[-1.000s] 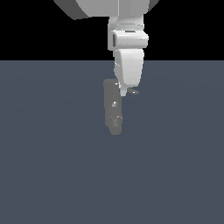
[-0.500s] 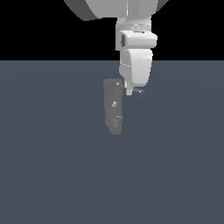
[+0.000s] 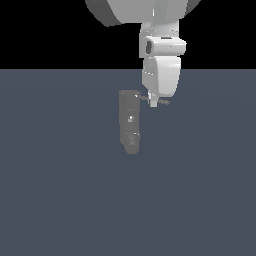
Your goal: Turn on the faucet by rotating a designated handle.
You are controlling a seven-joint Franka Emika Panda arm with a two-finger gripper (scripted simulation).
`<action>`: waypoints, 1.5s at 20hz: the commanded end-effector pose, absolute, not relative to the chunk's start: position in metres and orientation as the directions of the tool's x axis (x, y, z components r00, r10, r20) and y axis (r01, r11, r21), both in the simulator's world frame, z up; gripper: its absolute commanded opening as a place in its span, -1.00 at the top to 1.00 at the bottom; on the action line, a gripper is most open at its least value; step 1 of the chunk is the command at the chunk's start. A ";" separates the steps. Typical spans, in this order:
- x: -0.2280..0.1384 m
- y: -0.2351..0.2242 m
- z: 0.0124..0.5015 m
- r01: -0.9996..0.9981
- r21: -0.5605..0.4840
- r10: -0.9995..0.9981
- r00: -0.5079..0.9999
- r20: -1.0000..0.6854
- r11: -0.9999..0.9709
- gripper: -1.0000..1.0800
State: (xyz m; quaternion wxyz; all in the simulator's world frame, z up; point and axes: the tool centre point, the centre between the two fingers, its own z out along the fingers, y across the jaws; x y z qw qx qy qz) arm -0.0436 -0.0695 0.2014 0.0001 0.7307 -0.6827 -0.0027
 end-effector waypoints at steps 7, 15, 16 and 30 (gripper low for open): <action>-0.028 -0.084 0.201 -0.998 0.000 -0.998 0.064 -0.002 -0.064 1.00; -0.014 -0.098 0.201 -0.998 0.000 -0.998 0.060 -0.002 -0.060 1.00; -0.013 -0.100 0.201 -0.998 0.000 -0.998 0.059 -0.002 -0.059 1.00; 0.012 -0.127 0.201 -0.999 0.000 -0.999 0.051 -0.001 -0.051 1.00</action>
